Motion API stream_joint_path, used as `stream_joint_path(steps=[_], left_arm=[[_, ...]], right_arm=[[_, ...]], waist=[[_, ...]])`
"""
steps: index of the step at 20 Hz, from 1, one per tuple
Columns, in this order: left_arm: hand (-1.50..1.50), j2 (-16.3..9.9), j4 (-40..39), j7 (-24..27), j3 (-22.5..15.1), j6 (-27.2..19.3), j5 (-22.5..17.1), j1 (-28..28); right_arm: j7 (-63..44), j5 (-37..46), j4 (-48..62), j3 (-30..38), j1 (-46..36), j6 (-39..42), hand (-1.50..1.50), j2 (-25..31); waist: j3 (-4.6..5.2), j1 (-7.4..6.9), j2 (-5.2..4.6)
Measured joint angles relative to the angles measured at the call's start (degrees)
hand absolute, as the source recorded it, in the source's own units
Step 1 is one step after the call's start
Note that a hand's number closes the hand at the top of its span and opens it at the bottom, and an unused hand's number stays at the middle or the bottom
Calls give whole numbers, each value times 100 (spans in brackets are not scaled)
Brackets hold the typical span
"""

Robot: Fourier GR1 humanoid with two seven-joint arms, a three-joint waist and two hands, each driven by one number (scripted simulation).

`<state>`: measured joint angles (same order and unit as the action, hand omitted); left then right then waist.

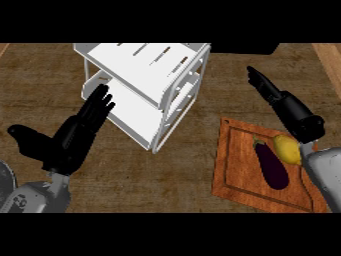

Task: Pick the eggplant from the cutting board and place it in the tiered basket

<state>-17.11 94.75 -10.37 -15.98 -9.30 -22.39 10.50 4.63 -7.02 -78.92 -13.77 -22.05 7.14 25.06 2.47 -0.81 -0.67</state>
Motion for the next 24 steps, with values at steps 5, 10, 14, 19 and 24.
stream_joint_path(steps=[5, 10, 14, 19, 24], left_arm=[[0, -119, -218, 452, -4, 126, 326, -214], [0, -178, -709, 940, -74, 264, 655, -323], [0, -40, -1249, 1310, -39, 410, 814, -296], [0, 16, -1380, 1561, 50, 506, 875, -374], [0, -8, -1432, 1583, 88, 503, 908, -396]], right_arm=[[-575, 207, 532, 3, -129, -705, -150, -591], [-819, 724, 1321, 10, -43, -1877, -150, -1220], [-175, 918, 1682, 68, -35, -2325, -150, -1693], [-902, 1586, 1049, -271, -184, -2309, -150, -1198], [-2263, 2502, 799, -927, -631, -1562, -150, -259]], waist=[[-173, -26, 23], [-220, -8, 6], [-239, 36, 29], [-246, 109, 91], [-214, 154, 153]])
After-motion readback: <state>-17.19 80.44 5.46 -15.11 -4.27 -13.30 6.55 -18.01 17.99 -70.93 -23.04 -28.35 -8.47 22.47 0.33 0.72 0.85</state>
